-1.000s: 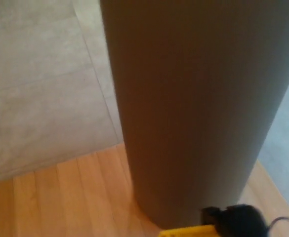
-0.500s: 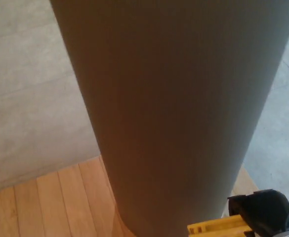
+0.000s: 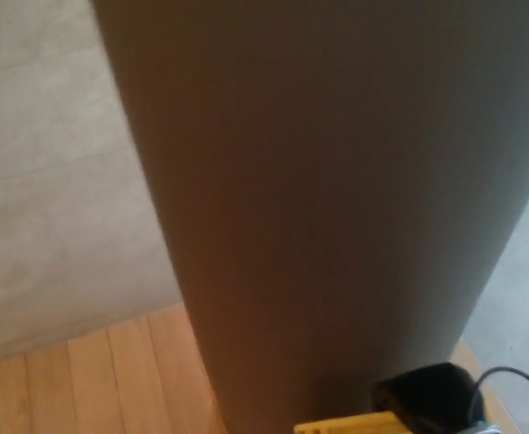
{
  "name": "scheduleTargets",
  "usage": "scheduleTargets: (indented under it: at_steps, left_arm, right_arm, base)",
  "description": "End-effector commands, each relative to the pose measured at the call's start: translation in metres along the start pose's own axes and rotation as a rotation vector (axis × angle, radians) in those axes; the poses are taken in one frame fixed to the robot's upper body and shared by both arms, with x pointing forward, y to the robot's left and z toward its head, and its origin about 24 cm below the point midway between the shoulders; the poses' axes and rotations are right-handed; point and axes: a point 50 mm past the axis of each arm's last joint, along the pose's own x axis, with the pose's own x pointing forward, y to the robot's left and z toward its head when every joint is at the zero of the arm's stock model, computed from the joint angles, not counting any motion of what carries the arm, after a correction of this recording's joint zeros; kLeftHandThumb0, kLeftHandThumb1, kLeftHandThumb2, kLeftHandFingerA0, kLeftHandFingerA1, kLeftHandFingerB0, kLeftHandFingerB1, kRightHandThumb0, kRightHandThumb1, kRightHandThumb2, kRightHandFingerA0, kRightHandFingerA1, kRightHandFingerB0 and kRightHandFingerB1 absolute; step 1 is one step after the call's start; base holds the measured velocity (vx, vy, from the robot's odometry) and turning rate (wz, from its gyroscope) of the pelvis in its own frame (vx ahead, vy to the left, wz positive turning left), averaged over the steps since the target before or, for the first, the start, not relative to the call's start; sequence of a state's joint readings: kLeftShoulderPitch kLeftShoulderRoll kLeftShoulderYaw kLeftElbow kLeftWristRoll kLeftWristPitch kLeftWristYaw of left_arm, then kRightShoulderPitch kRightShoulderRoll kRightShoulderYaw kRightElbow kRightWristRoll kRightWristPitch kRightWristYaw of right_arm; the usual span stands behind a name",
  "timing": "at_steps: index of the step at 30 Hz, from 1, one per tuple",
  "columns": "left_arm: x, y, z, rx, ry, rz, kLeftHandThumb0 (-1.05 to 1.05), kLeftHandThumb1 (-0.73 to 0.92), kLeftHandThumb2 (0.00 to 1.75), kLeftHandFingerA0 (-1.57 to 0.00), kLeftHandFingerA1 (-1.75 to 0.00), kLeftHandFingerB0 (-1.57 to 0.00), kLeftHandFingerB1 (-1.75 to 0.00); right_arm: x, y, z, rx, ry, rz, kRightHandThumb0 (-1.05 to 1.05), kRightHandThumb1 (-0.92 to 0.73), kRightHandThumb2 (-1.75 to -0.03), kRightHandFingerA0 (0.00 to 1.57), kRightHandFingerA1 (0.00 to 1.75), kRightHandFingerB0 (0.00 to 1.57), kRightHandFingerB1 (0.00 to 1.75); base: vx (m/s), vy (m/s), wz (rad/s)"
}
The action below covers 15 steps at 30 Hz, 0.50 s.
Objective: The robot uses its right hand to pick up a caution sign board kept on the stair and turn around and walk towards a pillar and place the sign against it
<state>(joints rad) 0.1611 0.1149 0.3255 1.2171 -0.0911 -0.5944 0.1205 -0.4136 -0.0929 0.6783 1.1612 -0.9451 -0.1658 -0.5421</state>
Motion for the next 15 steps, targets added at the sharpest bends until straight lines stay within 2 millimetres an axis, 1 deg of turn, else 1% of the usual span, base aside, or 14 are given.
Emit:
scheduleTargets:
  at_steps: [1, 3, 4, 5, 6, 7, 8, 9, 10, 11, 13, 14, 15]
  left_arm:
    - [0.002, 0.009, 0.01, 0.026, -0.082, 0.025, 0.01, 0.5, 1.07, -1.36, -1.21, -1.12, -1.09]
    - [0.002, 0.009, 0.01, 0.012, -0.082, 0.024, 0.02, 0.48, 1.09, -1.37, -1.21, -1.13, -1.08]
    - [0.002, 0.009, 0.01, 0.014, -0.087, 0.027, 0.0, 0.47, 1.09, -1.36, -1.22, -1.12, -1.09]
    - [0.002, 0.009, 0.01, 0.015, -0.089, 0.029, 0.0, 0.47, 1.09, -1.36, -1.22, -1.12, -1.09]
    - [0.001, 0.008, 0.011, -0.001, -0.107, 0.03, 0.03, 0.46, 1.11, -1.37, -1.23, -1.16, -1.12]
    - [0.001, 0.008, 0.011, -0.006, -0.112, 0.031, 0.02, 0.46, 1.12, -1.38, -1.25, -1.16, -1.12]
    - [0.001, 0.007, 0.012, -0.012, -0.116, 0.034, 0.02, 0.45, 1.11, -1.38, -1.26, -1.16, -1.11]
    - [0.001, 0.008, 0.013, -0.011, -0.117, 0.034, 0.02, 0.45, 1.11, -1.38, -1.26, -1.16, -1.11]
    - [0.001, 0.008, 0.014, -0.02, -0.132, 0.027, 0.01, 0.46, 1.11, -1.4, -1.27, -1.16, -1.11]
    - [0.001, 0.007, 0.015, -0.023, -0.141, 0.024, 0.0, 0.47, 1.12, -1.38, -1.26, -1.17, -1.12]
    - [0.002, 0.006, 0.02, -0.023, -0.17, 0.022, 0.01, 0.47, 1.13, -1.38, -1.26, -1.18, -1.12]
    - [0.003, 0.006, 0.021, -0.025, -0.179, 0.019, 0.0, 0.46, 1.11, -1.4, -1.27, -1.17, -1.11]
    - [0.003, 0.005, 0.022, -0.026, -0.182, 0.017, 0.0, 0.46, 1.11, -1.4, -1.27, -1.17, -1.11]
  right_arm:
    - [0.005, -0.011, -0.005, -0.005, 0.005, -0.027, -0.23, -0.53, -0.66, 0.93, 1.61, 0.89, 1.0]
    - [0.005, -0.012, -0.006, -0.001, 0.008, -0.03, -0.21, -0.54, -0.66, 0.93, 1.63, 0.89, 1.01]
    - [0.006, -0.013, -0.007, -0.005, 0.009, -0.036, -0.21, -0.54, -0.65, 0.94, 1.61, 0.9, 0.97]
    - [0.006, -0.013, -0.007, -0.007, 0.009, -0.039, -0.21, -0.54, -0.65, 0.94, 1.61, 0.9, 0.97]
    - [0.007, -0.014, -0.01, -0.031, 0.023, -0.032, -0.25, -0.56, -0.62, 0.92, 1.64, 0.88, 0.9]
    - [0.007, -0.015, -0.012, -0.037, 0.029, -0.031, -0.29, -0.54, -0.61, 0.93, 1.62, 0.89, 0.83]
    - [0.007, -0.016, -0.013, -0.048, 0.037, -0.025, -0.31, -0.54, -0.61, 0.92, 1.64, 0.87, 0.79]
    - [0.007, -0.015, -0.014, -0.055, 0.039, -0.02, -0.31, -0.54, -0.61, 0.92, 1.64, 0.87, 0.79]
    - [0.007, -0.015, -0.014, -0.062, 0.043, -0.015, -0.28, -0.53, -0.6, 0.92, 1.64, 0.88, 0.77]
    - [0.006, -0.014, -0.015, -0.067, 0.038, -0.014, -0.32, -0.53, -0.59, 0.92, 1.69, 0.87, 0.76]
    - [0.005, -0.013, -0.015, -0.084, 0.023, -0.01, -0.34, -0.53, -0.6, 0.93, 1.7, 0.87, 0.77]
    - [0.005, -0.013, -0.015, -0.078, 0.023, 0.003, -0.32, -0.55, -0.59, 0.9, 1.7, 0.86, 0.77]
    - [0.006, -0.013, -0.014, -0.075, 0.023, 0.008, -0.32, -0.55, -0.59, 0.9, 1.7, 0.86, 0.77]
  base:
    - [0.1, -0.142, -0.13]
    - [0.12, -0.093, -0.04]
    - [0.1, -0.046, 0.0]
    - [0.08, -0.002, 0.0]
    - [0.08, 0.033, 0.0]
    - [0.0, 0.0, 0.0]
    - [0.07, 0.086, -0.03]
    - [0.06, 0.112, -0.07]
    - [0.04, 0.149, -0.03]
    - [0.05, 0.195, -0.05]
    - [0.07, 0.223, -0.05]
    - [0.02, 0.407, 0.76]
    - [0.04, 0.38, -0.33]
